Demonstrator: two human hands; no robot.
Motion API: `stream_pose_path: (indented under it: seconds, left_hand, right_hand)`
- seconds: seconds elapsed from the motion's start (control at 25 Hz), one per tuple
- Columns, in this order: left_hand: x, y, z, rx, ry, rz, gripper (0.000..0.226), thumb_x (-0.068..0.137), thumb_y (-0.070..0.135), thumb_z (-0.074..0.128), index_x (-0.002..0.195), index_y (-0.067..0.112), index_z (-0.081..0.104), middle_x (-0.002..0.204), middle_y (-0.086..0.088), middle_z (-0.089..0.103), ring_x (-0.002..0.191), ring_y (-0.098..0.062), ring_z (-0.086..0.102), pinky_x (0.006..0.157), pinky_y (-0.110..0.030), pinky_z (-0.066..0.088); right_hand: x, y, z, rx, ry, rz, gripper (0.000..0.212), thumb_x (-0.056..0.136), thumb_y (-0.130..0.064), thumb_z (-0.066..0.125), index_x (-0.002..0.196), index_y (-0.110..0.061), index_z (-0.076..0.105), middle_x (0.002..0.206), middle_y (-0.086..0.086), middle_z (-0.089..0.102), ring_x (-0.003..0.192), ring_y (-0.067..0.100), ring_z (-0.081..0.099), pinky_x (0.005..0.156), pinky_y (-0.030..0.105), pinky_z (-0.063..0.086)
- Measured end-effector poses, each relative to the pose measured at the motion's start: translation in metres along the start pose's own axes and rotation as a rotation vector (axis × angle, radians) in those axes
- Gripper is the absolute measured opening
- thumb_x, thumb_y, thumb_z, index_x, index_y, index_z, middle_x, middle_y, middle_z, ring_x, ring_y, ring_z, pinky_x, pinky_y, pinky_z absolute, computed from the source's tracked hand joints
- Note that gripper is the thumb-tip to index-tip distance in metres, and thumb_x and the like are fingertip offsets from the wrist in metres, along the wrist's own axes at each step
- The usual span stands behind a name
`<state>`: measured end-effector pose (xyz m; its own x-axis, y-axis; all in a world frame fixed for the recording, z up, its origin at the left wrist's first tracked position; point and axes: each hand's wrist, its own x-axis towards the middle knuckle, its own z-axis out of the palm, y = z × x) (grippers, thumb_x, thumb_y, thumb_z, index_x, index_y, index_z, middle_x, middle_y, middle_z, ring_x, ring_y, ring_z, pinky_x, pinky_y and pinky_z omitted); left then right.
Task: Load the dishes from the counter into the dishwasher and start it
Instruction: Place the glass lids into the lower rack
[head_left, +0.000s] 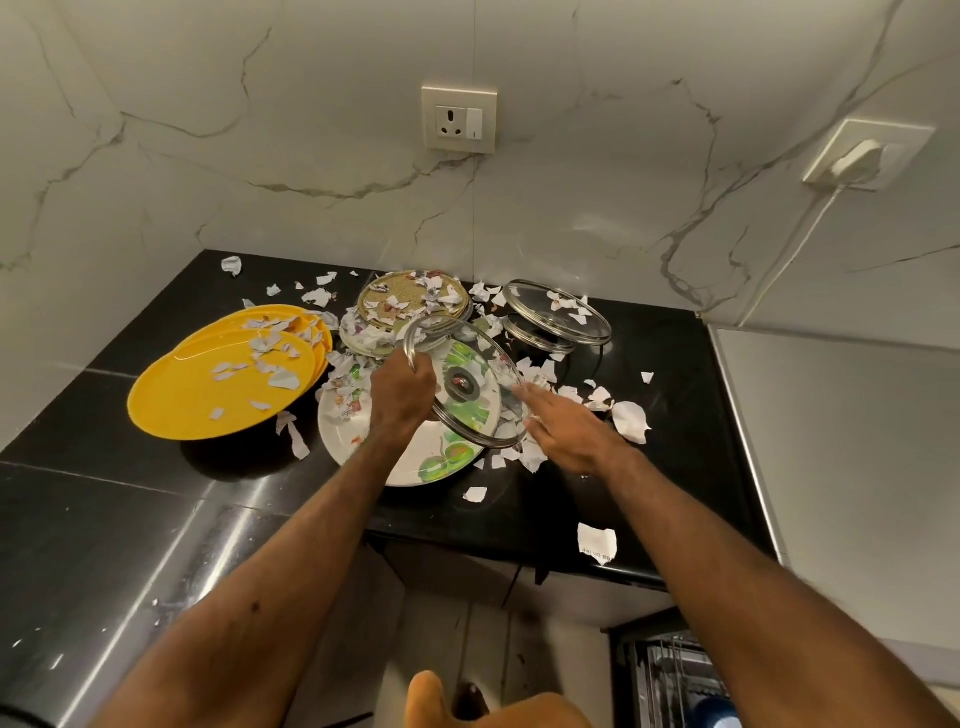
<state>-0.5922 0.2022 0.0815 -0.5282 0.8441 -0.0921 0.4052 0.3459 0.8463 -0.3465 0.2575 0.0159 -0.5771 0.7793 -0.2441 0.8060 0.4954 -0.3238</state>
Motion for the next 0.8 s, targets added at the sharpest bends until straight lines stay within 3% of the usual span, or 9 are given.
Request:
stream_pose_path:
  seconds: [0.12,0.24,0.28,0.36,0.4,0.48,0.56,0.8]
  left_hand:
    - [-0.001,0.001,0.006,-0.015,-0.021,0.041,0.023,0.102,0.027,0.043,0.085,0.018,0.055,0.081,-0.012,0.072,0.067,-0.027,0.074,0.059,-0.052,0.062]
    - [-0.003,0.001,0.011,-0.095,-0.036,-0.028,0.027,0.101,0.027,0.042,0.083,0.013,0.056,0.081,-0.013,0.074,0.068,-0.028,0.075,0.063,-0.051,0.063]
    - [-0.004,0.001,0.013,-0.15,-0.042,-0.074,0.027,0.101,0.026,0.042,0.086,0.011,0.058,0.081,-0.013,0.074,0.07,-0.029,0.075,0.064,-0.05,0.064]
    - [-0.004,-0.004,0.02,-0.281,-0.073,-0.174,0.027,0.102,0.024,0.043,0.097,0.005,0.061,0.082,-0.013,0.076,0.074,-0.033,0.076,0.066,-0.048,0.065]
    - [-0.006,-0.005,0.024,-0.336,-0.105,-0.202,0.027,0.102,0.023,0.042,0.103,0.003,0.061,0.083,-0.013,0.077,0.075,-0.035,0.076,0.068,-0.049,0.065]
    - [-0.011,-0.006,0.037,-0.41,-0.193,-0.221,0.027,0.103,0.02,0.041,0.109,0.001,0.06,0.087,-0.013,0.078,0.077,-0.035,0.077,0.071,-0.047,0.064]
    - [-0.019,-0.003,0.052,-0.447,-0.272,-0.232,0.028,0.103,0.018,0.041,0.109,0.0,0.061,0.091,-0.012,0.079,0.079,-0.032,0.076,0.068,-0.04,0.061]
    - [-0.043,0.022,0.105,-0.384,-0.516,-0.249,0.034,0.105,0.029,0.046,0.104,0.002,0.066,0.092,-0.011,0.08,0.072,-0.019,0.071,0.063,-0.029,0.052]
  right_hand:
    - [-0.004,0.002,0.007,-0.057,0.02,0.083,0.061,0.11,-0.055,0.019,0.166,-0.033,0.013,0.175,0.0,0.001,0.16,0.023,0.011,0.13,0.052,0.012]
    - [-0.004,0.004,0.005,0.154,0.147,0.303,0.076,0.107,-0.062,0.027,0.167,-0.027,-0.003,0.175,0.003,-0.004,0.159,0.028,0.018,0.127,0.055,0.022]
    - [-0.003,0.006,0.002,0.279,0.166,0.366,0.081,0.104,-0.067,0.032,0.167,-0.027,-0.001,0.175,0.007,0.007,0.156,0.03,0.028,0.124,0.056,0.029]
    - [-0.003,0.01,-0.01,0.692,0.143,0.473,0.087,0.097,-0.077,0.039,0.162,-0.021,0.028,0.156,0.016,0.05,0.13,0.031,0.062,0.103,0.051,0.054]
    - [-0.006,0.011,-0.016,0.916,0.119,0.478,0.079,0.099,-0.073,0.044,0.151,-0.015,0.045,0.134,0.016,0.069,0.105,0.028,0.075,0.083,0.042,0.06]
    - [-0.017,0.017,-0.022,1.135,0.207,0.437,0.046,0.107,-0.045,0.053,0.133,-0.008,0.059,0.098,0.011,0.08,0.068,0.02,0.073,0.058,0.03,0.052]
    - [-0.032,0.021,-0.025,1.17,0.391,0.445,0.026,0.107,-0.026,0.054,0.127,-0.011,0.062,0.086,0.008,0.079,0.062,0.019,0.068,0.054,0.029,0.05]
    - [-0.094,0.068,-0.012,1.183,0.677,0.537,0.023,0.107,-0.034,0.051,0.109,-0.019,0.068,0.078,0.009,0.076,0.06,0.014,0.066,0.057,0.029,0.049]
